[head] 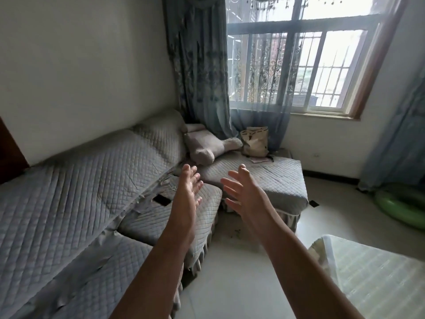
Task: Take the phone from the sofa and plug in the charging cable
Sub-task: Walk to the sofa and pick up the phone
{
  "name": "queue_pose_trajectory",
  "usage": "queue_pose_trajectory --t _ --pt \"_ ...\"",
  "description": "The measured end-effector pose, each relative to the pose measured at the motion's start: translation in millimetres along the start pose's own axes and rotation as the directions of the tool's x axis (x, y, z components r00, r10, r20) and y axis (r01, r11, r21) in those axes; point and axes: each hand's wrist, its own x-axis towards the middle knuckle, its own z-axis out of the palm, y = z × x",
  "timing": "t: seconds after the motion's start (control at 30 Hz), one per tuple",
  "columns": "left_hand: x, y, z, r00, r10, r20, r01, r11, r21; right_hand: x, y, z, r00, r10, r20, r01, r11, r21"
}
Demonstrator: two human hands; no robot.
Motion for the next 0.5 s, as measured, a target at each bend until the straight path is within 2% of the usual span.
queue_pose_trajectory --t 0.23,0.37,0.5 --pt "99.7 -29.6 -2.1 0.994 -0.005 -0.11 0.008 1.0 0.025 120.8 5.7 -7.7 0.993 0.099 0.057 -0.102 0.993 0.056" --pt "170.5 -48.1 18.8 0.987 -0.027 -0.16 0.034 0.999 0.036 196.4 -4.2 -26.1 0.986 0.135 0.095 -0.14 0.989 0.047" --pt "235.4 -75.2 45.7 0.976 -0.078 -0.204 0.074 0.997 -0.024 260.5 -5.1 -47.9 0.973 0.164 0.16 -0.166 0.986 0.003"
